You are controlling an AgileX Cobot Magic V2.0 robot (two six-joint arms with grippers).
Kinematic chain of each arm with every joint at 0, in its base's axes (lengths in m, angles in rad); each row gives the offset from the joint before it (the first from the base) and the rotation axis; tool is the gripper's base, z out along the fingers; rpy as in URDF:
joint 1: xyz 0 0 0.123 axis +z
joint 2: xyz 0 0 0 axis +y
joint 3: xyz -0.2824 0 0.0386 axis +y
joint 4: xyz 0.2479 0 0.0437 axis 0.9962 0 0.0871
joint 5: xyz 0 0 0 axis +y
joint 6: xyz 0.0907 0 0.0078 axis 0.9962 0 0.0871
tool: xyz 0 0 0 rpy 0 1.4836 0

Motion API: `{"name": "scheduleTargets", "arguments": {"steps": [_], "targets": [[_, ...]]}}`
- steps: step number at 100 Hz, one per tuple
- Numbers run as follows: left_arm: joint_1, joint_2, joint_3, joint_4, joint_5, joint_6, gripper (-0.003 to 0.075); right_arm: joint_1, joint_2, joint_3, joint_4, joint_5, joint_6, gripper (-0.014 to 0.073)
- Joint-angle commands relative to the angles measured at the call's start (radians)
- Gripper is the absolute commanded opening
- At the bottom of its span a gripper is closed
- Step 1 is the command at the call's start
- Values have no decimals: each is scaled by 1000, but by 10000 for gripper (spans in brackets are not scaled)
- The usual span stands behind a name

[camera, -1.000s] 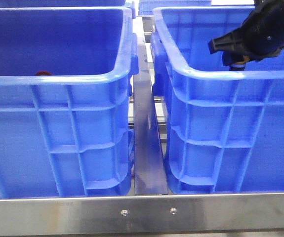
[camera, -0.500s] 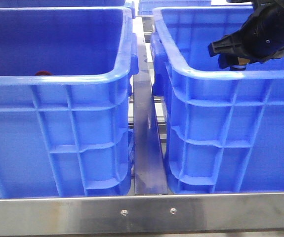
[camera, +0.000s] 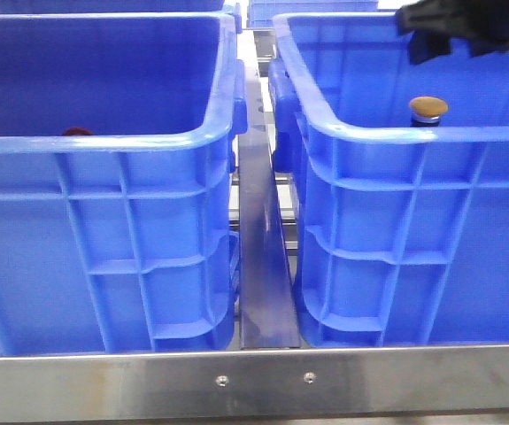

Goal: Pick red and yellow buttons and place in box
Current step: 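Move the left gripper back into the button bin toward a red button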

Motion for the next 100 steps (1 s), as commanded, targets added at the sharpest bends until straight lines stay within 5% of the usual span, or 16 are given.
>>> {"name": "scheduleTargets", "arguments": {"steps": [1,33,69,100], "targets": [[-7,-33,-28,-49,-36,-2,597,-3,-128,33,0,-27,-7,507],[-7,-38,-35,88,-89,-210,597,-3,-470,257,0,51,-6,507],[-7,-13,-59,755,46,-948,597,-3,-599,333,0,102,-6,507],[92,177,-185,783,229,-995,597,-3,-599,333,0,102,-6,507]]}}
